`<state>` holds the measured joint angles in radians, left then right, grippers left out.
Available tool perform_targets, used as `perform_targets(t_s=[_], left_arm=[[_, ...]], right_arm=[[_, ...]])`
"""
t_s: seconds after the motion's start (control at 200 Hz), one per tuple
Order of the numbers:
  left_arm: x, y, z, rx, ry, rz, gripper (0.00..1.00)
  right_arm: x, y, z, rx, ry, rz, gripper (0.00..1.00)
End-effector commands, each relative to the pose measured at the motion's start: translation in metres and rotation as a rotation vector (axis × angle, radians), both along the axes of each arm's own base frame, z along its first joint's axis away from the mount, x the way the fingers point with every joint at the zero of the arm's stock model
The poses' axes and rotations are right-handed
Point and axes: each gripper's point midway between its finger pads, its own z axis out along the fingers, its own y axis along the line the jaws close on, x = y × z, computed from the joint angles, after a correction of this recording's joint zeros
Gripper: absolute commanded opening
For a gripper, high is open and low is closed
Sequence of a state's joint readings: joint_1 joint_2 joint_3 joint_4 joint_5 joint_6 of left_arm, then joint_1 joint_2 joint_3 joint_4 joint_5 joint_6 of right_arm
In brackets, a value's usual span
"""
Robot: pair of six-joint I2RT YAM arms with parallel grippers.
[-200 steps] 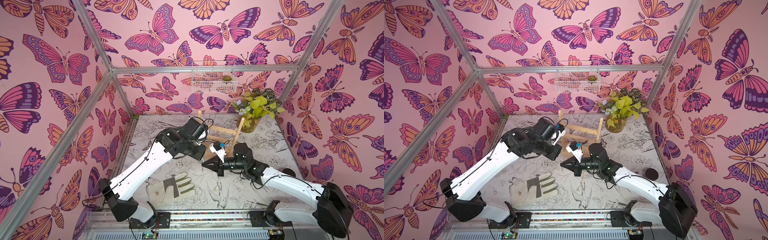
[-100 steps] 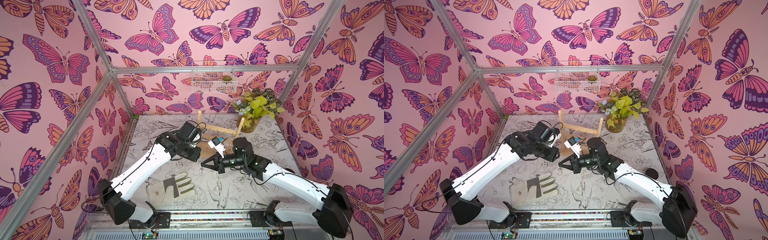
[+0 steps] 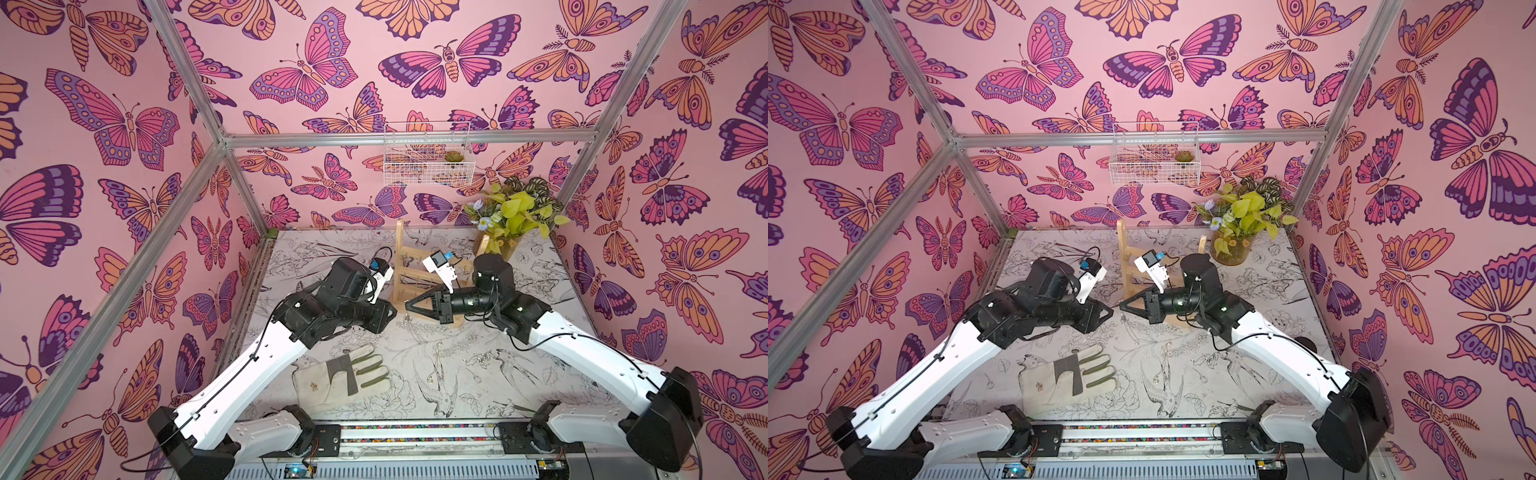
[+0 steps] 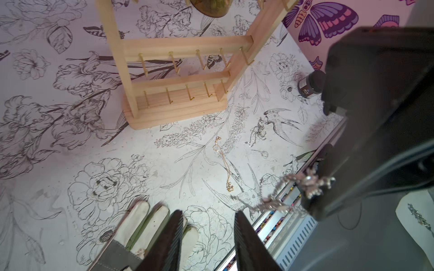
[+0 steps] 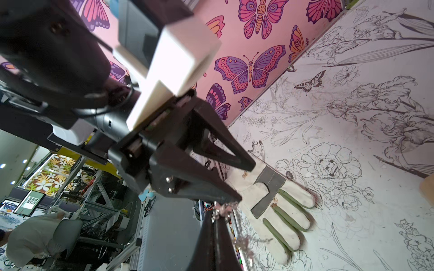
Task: Hang the necklace on the jewelry display stand
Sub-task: Adjust the necklace.
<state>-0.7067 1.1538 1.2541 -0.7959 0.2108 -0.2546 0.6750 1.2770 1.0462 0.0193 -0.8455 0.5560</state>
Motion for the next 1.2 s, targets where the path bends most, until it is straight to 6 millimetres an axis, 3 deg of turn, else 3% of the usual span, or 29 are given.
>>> perform_targets(t_s=[0.0, 0.265, 0.436, 1.192], left_arm=[[-0.002, -0.017, -0.001, -0.064, -0.015, -0.052, 0.39], [0.006, -0.011, 0.0, -0.061, -0.068, -0.006, 0.42], [0.005, -0.009, 0.007, -0.072, -0.084, -0.003, 0.38], [0.001, -0.02, 0.013, -0.149, -0.09, -0.032, 0.39]], right_arm=[[-0.004, 0.001, 0.009, 0.01, 0.041, 0.039, 0.0], [-0.002, 0.002, 0.011, -0.006, 0.069, 0.046, 0.0], [0.0, -0.002, 0.01, -0.034, 0.042, 0.009, 0.0], [-0.002, 0.001, 0.016, 0.013, 0.072, 0.028, 0.0]])
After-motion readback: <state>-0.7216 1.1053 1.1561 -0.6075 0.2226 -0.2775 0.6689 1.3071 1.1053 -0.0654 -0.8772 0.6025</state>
